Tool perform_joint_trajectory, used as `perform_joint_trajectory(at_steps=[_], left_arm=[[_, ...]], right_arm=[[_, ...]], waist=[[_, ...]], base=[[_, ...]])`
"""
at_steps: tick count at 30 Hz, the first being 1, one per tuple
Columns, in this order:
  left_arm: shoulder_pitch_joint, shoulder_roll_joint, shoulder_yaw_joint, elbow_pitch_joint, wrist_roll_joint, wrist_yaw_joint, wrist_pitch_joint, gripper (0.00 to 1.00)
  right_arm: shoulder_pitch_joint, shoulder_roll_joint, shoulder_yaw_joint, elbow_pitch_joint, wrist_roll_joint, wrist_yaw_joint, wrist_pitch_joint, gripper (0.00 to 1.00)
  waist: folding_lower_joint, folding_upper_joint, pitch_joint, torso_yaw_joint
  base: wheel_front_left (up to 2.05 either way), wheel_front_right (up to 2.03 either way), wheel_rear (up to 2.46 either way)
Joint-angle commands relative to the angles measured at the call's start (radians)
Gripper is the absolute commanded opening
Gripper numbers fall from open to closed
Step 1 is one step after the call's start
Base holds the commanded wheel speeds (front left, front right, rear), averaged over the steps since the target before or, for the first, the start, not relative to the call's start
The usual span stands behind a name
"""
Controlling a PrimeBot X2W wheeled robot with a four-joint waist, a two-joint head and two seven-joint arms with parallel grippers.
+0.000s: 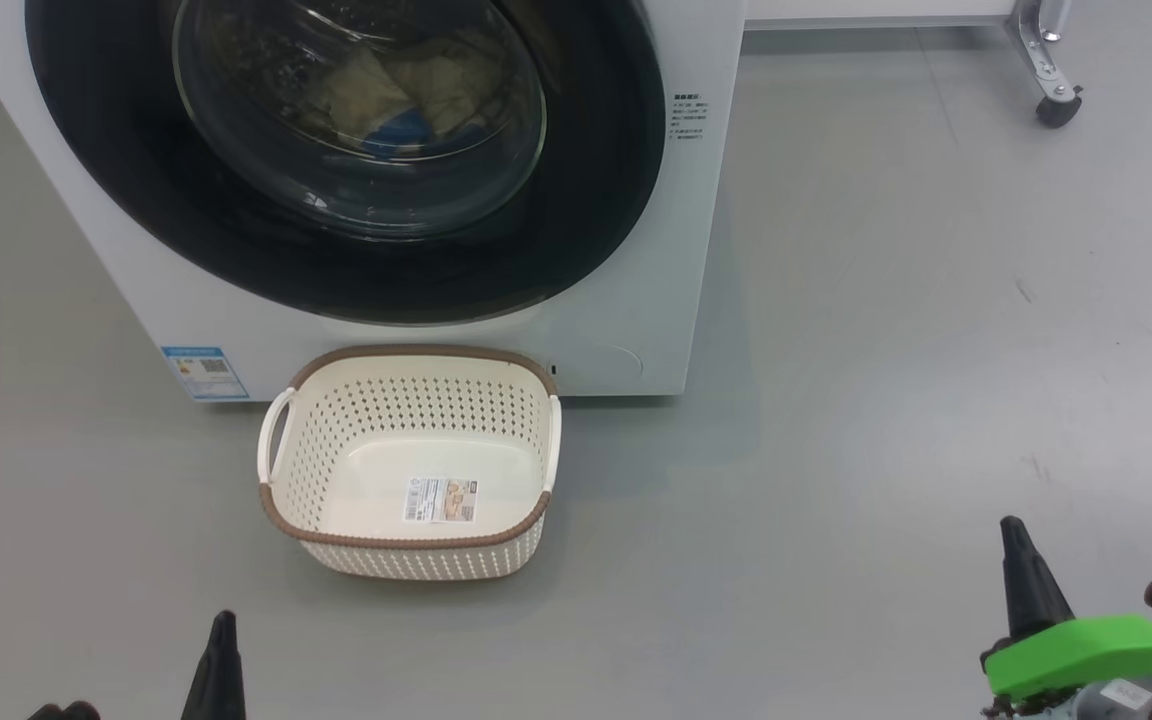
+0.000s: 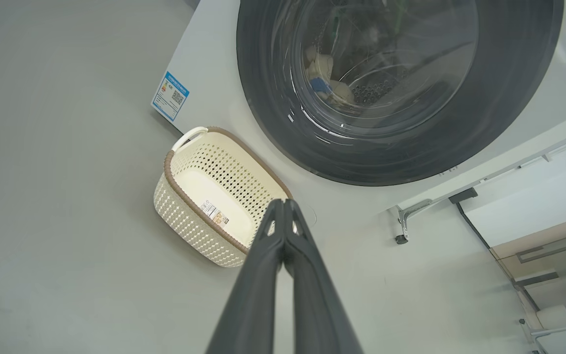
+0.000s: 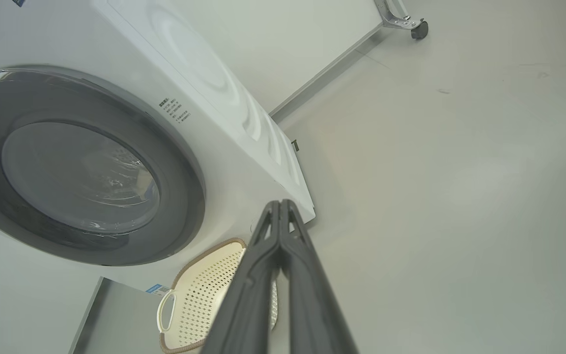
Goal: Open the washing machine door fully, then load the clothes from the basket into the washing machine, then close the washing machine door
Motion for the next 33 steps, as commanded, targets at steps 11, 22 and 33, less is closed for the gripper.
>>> perform_joint_trajectory(at_steps=[11,22,33], left_arm=[[-0.071,0.008,0.038,-0.014,-0.13,0.0,0.036,0.0],[-0.094,0.005,0.053,-0.003,-0.241,0.0,0.067,0.0],[-0.117,0.003,0.069,0.007,-0.351,0.0,0.099,0.0]], right_arm=[[-0.074,-0.021,-0.005,-0.026,0.154,-0.002,0.038,0.0],[-0.091,-0.023,-0.01,-0.024,0.286,-0.002,0.07,0.0],[-0.108,-0.024,-0.015,-0.023,0.416,-0.002,0.103,0.0]], waist=[[-0.0001,0.0,-0.001,0.009],[-0.0001,0.0,-0.003,0.017],[-0.0001,0.0,-0.004,0.025]], base=[[0.0,0.0,0.0],[0.0,0.0,0.0],[0.0,0.0,0.0]])
